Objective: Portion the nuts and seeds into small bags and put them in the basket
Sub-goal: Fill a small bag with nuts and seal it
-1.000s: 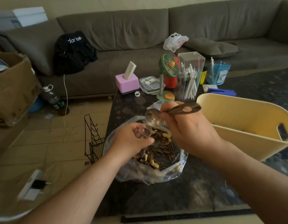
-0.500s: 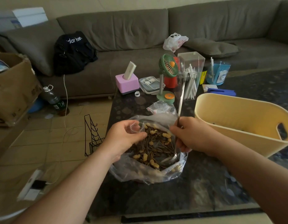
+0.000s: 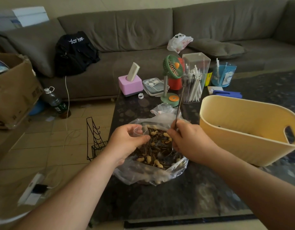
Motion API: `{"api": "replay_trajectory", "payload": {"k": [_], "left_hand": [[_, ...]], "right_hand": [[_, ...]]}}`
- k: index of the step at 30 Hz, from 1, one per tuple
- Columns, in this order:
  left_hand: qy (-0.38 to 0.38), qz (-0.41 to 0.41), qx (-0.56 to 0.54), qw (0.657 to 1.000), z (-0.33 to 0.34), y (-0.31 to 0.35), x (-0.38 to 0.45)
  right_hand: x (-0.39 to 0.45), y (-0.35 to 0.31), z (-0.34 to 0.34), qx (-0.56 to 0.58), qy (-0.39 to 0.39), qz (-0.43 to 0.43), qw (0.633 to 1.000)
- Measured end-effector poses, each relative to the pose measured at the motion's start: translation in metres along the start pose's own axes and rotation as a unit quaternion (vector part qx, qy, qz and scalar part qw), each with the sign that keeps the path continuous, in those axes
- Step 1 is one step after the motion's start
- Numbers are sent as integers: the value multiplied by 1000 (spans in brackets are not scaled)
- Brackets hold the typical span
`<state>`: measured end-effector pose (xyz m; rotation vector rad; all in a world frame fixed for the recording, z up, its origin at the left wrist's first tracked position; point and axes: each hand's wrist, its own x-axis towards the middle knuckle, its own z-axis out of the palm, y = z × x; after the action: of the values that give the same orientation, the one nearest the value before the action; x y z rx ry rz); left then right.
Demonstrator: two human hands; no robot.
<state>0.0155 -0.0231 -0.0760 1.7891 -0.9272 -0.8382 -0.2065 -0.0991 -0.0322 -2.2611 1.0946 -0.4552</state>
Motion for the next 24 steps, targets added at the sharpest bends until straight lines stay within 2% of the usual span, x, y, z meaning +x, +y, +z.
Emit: {"api": "replay_trajectory", "payload": {"k": [5,11,15,20,22,24], "left_hand": [[10,-24,-34,999,-2,1,0],[49,1,-41,998,-15,5,3],[36,31,19,999,-17,6,-1],[-3,-2,9,1000,-10,1,-2],[-10,-17,-13,1000,-8,-1,1],[-16,-26,-27,999,-6,-3,3]], "right_hand": [[3,1,-8,41,34,8,999],[4,-2,-4,-19,71,-82,994],[4,1,12,-76,61,-152,984],[-1,-7,29,-101,48,-209,972],[-6,-11,36,-103,25,-216,971],[-8,-12,39,-83,7,-186,979]]}}
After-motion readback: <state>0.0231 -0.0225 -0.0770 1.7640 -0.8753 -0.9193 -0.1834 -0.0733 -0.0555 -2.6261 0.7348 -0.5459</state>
